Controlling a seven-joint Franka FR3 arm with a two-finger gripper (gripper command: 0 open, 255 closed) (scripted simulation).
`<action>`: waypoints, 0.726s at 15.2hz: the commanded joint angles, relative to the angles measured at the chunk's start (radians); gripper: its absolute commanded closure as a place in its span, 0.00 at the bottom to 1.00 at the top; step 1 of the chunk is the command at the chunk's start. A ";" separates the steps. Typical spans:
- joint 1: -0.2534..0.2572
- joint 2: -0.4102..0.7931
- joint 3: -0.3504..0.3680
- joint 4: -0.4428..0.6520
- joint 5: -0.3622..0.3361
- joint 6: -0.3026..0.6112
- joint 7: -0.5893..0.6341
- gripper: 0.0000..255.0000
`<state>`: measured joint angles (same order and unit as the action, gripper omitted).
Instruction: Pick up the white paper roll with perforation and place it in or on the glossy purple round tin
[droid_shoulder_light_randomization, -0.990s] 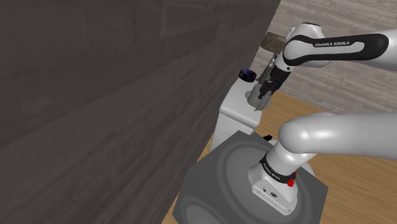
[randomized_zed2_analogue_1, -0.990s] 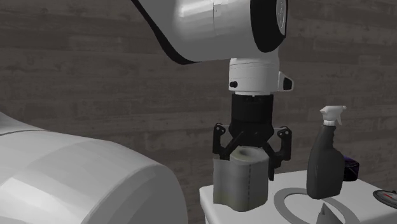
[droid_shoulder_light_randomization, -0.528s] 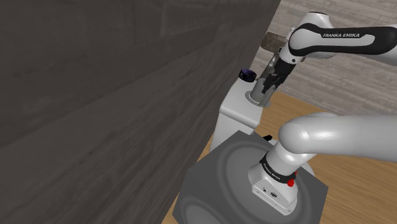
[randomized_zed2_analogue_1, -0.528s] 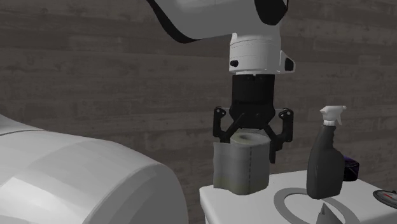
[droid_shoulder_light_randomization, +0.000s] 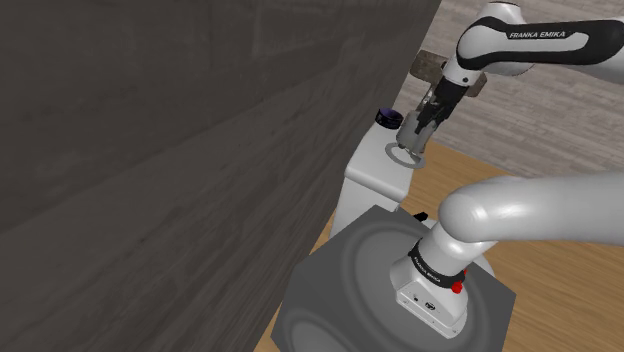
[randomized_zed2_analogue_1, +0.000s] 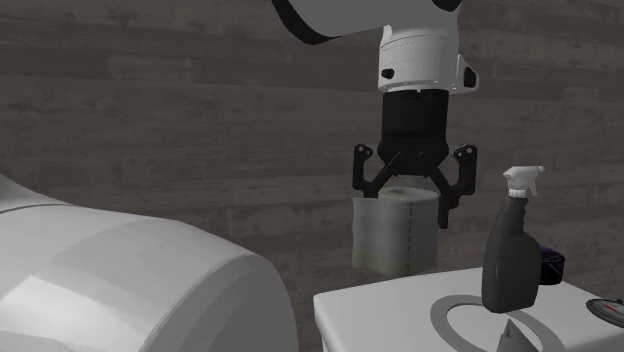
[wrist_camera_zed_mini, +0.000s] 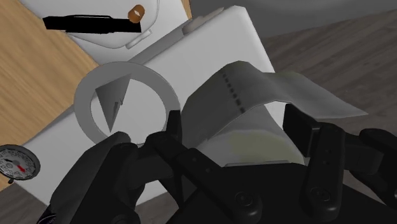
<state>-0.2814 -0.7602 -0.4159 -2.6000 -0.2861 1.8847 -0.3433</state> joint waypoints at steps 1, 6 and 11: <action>0.017 0.083 -0.035 0.062 0.003 0.027 -0.027 1.00; 0.072 0.298 -0.125 0.238 0.047 0.076 -0.109 1.00; 0.122 0.519 -0.216 0.435 0.144 0.092 -0.219 1.00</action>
<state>-0.1718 -0.2955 -0.6126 -2.2168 -0.1699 1.9767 -0.5358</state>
